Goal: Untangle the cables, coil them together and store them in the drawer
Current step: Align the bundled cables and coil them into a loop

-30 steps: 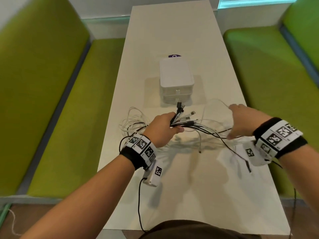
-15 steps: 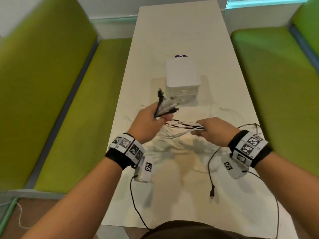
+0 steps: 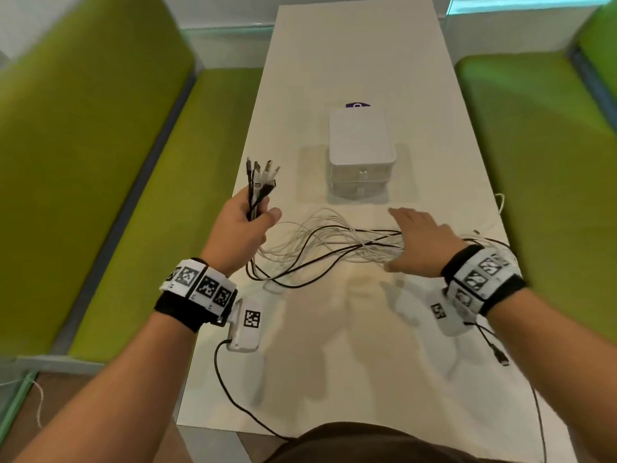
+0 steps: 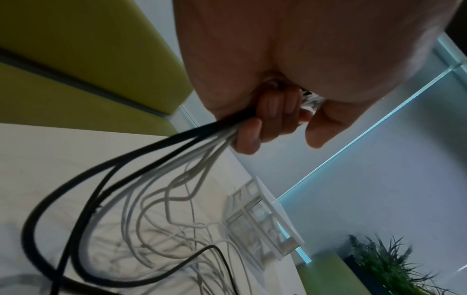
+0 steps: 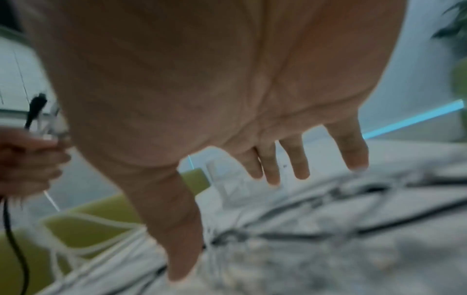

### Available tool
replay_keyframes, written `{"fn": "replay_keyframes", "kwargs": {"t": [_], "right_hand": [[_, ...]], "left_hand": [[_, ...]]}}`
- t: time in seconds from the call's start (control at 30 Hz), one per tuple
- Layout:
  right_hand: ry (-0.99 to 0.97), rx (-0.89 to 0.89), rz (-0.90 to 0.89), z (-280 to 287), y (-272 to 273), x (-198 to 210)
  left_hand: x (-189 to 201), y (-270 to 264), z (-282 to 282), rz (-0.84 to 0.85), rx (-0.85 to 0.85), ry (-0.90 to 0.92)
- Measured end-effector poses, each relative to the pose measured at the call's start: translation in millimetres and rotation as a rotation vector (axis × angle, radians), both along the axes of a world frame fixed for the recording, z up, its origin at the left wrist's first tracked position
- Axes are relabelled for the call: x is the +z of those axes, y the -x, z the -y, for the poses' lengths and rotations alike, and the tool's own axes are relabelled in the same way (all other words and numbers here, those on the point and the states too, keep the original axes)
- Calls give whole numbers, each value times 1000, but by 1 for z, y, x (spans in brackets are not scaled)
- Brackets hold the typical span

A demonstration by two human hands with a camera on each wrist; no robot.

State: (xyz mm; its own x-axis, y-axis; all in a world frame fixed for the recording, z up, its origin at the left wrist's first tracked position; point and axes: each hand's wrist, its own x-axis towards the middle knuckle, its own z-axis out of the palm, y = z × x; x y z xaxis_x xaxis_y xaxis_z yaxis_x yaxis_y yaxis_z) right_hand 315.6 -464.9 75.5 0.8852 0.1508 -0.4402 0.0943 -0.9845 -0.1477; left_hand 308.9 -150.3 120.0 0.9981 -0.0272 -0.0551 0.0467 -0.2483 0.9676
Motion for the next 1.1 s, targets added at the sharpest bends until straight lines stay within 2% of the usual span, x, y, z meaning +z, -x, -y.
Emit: {"fn": "replay_keyframes", "kwargs": {"t": [0.13, 0.23, 0.3, 0.37, 0.43, 0.53, 0.57, 0.63, 0.7, 0.77, 0.87, 0.97, 1.1], "right_hand": [[71, 46, 45, -22, 8, -35], [-154, 53, -108, -17, 14, -44], [-189, 89, -177, 1, 16, -40], [-8, 158, -156, 30, 15, -32], [273, 190, -136, 62, 9, -20], [579, 103, -120, 106, -7, -3], [632, 67, -105, 117, -10, 1], [650, 33, -68, 122, -11, 6], [537, 35, -46, 106, -9, 6], [302, 38, -33, 71, -4, 8], [-150, 156, 30, 4, 8, 19], [-421, 274, 29, -67, 20, 16], [-626, 160, -52, -108, 25, -17]], "left_hand": [[-8, 1, -7, -15, 53, -18], [-15, 4, -16, -35, 77, -36], [-18, 7, -21, -51, 98, -14], [-19, 10, -23, -83, 102, 91], [-20, 15, -16, -170, 90, 320], [-28, 29, 14, -334, 88, 673], [-31, 35, 26, -357, 73, 707], [-36, 43, 48, -344, 20, 646], [-37, 43, 60, -283, -28, 542], [-36, 38, 62, -251, -44, 502], [-28, 29, 63, -291, -10, 571], [-20, 23, 68, -310, 14, 620], [-19, 20, 57, -105, -202, 298]]}}
